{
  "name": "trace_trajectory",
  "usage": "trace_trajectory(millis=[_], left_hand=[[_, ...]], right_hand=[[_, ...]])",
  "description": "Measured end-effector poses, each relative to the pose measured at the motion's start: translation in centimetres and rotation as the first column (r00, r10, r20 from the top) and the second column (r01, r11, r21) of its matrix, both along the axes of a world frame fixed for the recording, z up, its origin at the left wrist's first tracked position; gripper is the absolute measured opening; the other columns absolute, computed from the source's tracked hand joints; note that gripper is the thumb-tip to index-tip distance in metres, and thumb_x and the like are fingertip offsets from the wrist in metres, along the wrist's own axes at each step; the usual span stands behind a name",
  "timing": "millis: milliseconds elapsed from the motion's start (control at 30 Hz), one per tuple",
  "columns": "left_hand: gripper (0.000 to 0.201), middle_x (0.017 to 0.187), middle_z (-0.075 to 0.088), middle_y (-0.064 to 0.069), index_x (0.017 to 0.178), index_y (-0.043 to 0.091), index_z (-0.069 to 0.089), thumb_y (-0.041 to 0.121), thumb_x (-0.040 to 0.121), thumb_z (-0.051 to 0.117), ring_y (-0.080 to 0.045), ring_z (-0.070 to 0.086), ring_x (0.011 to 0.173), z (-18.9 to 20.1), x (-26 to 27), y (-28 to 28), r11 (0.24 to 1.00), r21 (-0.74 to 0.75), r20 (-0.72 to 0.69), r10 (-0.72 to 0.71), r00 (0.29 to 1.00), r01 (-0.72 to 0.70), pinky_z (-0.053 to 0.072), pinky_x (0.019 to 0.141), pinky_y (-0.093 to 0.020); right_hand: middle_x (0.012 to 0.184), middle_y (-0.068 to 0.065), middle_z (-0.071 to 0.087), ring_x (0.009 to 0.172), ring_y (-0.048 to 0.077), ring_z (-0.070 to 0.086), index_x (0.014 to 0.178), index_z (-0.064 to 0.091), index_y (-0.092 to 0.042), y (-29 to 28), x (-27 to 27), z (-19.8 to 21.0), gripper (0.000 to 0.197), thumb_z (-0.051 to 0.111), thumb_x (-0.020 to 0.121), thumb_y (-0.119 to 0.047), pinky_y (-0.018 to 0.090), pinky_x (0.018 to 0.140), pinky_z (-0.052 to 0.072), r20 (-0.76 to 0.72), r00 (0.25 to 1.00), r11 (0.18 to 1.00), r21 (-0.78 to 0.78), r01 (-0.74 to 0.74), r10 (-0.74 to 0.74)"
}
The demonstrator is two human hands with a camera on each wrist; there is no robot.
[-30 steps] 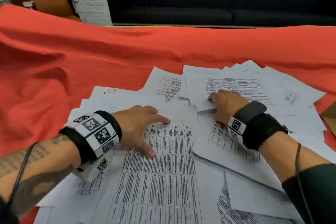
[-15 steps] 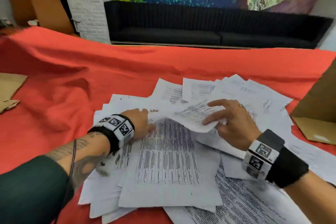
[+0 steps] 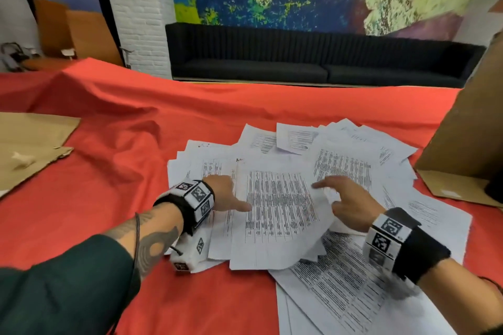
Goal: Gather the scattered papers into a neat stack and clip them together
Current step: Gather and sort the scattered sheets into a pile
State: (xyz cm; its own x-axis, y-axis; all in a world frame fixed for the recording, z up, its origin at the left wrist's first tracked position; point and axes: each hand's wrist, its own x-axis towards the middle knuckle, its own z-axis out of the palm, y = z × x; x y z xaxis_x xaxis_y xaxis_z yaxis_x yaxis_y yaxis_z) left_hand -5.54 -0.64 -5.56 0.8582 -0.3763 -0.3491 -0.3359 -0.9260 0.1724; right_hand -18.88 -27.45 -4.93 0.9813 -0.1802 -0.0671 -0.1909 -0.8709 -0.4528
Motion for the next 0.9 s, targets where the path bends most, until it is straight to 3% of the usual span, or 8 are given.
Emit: trace_trajectory(millis=[167, 367, 500, 600, 667, 733, 833, 900], left_hand=[[0.086, 0.126, 0.063, -0.008, 0.125, 0.012, 0.056, 0.078, 0.072, 0.072, -0.027, 0.058, 0.105, -0.7, -0.2, -0.2, 0.992, 0.124, 0.003, -0.012, 1.0, 0.011, 0.052, 0.094, -0.038], [0.1, 0.134, 0.055, -0.011, 0.136, 0.01, 0.045, 0.059, 0.063, 0.091, -0.031, 0.059, 0.118, -0.8, 1.5, -1.6, 0.994, 0.103, -0.01, 0.025, 1.0, -0.024, 0.054, 0.098, -0.044], [0.12, 0.137, 0.057, -0.014, 0.147, 0.003, 0.029, 0.049, 0.059, 0.097, -0.032, 0.058, 0.123, -1.3, 3.2, -1.1, 0.989, -0.037, -0.04, 0.143, 0.989, -0.145, 0.053, 0.1, -0.043], [0.116, 0.138, 0.057, -0.014, 0.147, -0.001, 0.03, 0.048, 0.064, 0.095, -0.031, 0.058, 0.12, -1.2, 4.1, -0.1, 0.934, -0.202, -0.089, 0.284, 0.955, -0.296, 0.051, 0.094, -0.037], [0.088, 0.128, 0.066, -0.012, 0.125, 0.004, 0.055, 0.05, 0.062, 0.095, -0.031, 0.065, 0.112, -0.8, 4.6, 0.6, 0.86, -0.342, -0.161, 0.344, 0.925, -0.379, 0.054, 0.095, -0.039], [0.074, 0.107, 0.078, -0.01, 0.099, 0.009, 0.072, 0.056, 0.047, 0.097, -0.032, 0.075, 0.1, -1.4, 5.8, 1.3, 0.748, -0.505, -0.265, 0.34, 0.902, -0.431, 0.059, 0.095, -0.05], [0.084, 0.103, 0.08, -0.011, 0.104, 0.011, 0.075, 0.058, 0.039, 0.099, -0.035, 0.076, 0.097, -3.3, 8.2, 2.0, 0.666, -0.582, -0.387, 0.278, 0.879, -0.466, 0.059, 0.093, -0.056], [0.067, 0.1, 0.078, -0.012, 0.103, 0.009, 0.07, 0.043, 0.053, 0.097, -0.034, 0.075, 0.095, -1.5, 6.1, 1.5, 0.704, -0.558, -0.355, 0.275, 0.893, -0.439, 0.06, 0.091, -0.051]], right_hand=[[0.111, 0.013, 0.068, 0.097, 0.029, 0.071, 0.125, 0.059, -0.009, 0.8, 2.1, -1.2, 0.032, 0.055, 0.095, -0.001, 0.047, 0.086, 0.062, -0.171, 0.95, 0.877, 0.371, 0.307, -0.26], [0.098, 0.001, 0.058, 0.104, 0.027, 0.059, 0.122, 0.062, -0.011, 3.6, 5.5, -0.7, 0.038, 0.039, 0.094, 0.001, 0.045, 0.096, 0.055, -0.143, 0.965, 0.802, 0.537, 0.261, -0.218], [0.092, 0.004, 0.062, 0.074, 0.019, 0.057, 0.101, 0.074, -0.008, 3.3, 7.3, -0.5, 0.029, 0.047, 0.097, -0.019, 0.031, 0.067, 0.047, -0.121, 0.959, 0.689, 0.673, 0.268, -0.255], [0.089, 0.014, 0.067, 0.073, 0.03, 0.06, 0.099, 0.077, -0.001, 2.1, 7.0, 0.1, 0.041, 0.055, 0.099, -0.036, 0.034, 0.063, 0.048, -0.172, 0.934, 0.519, 0.793, 0.32, -0.313], [0.096, 0.02, 0.074, 0.083, 0.036, 0.071, 0.097, 0.078, -0.002, 1.5, 6.5, 0.3, 0.016, 0.07, 0.093, -0.015, 0.044, 0.079, 0.062, -0.087, 0.966, 0.599, 0.769, 0.22, -0.243], [0.088, 0.013, 0.075, 0.083, 0.032, 0.076, 0.093, 0.081, -0.007, 1.2, 6.2, -0.1, 0.017, 0.075, 0.083, 0.006, 0.047, 0.083, 0.064, 0.003, 0.989, 0.752, 0.65, 0.109, -0.146], [0.065, -0.008, 0.069, 0.061, 0.009, 0.069, 0.087, 0.082, -0.012, 1.3, 5.4, -0.5, 0.022, 0.076, 0.082, 0.008, 0.028, 0.068, 0.061, -0.04, 0.999, 0.849, 0.528, 0.018, 0.004], [0.072, -0.003, 0.075, 0.063, 0.009, 0.071, 0.089, 0.081, -0.014, 0.9, 5.3, -0.4, 0.017, 0.074, 0.086, 0.001, 0.026, 0.064, 0.058, -0.039, 0.998, 0.899, 0.436, -0.034, 0.057]])
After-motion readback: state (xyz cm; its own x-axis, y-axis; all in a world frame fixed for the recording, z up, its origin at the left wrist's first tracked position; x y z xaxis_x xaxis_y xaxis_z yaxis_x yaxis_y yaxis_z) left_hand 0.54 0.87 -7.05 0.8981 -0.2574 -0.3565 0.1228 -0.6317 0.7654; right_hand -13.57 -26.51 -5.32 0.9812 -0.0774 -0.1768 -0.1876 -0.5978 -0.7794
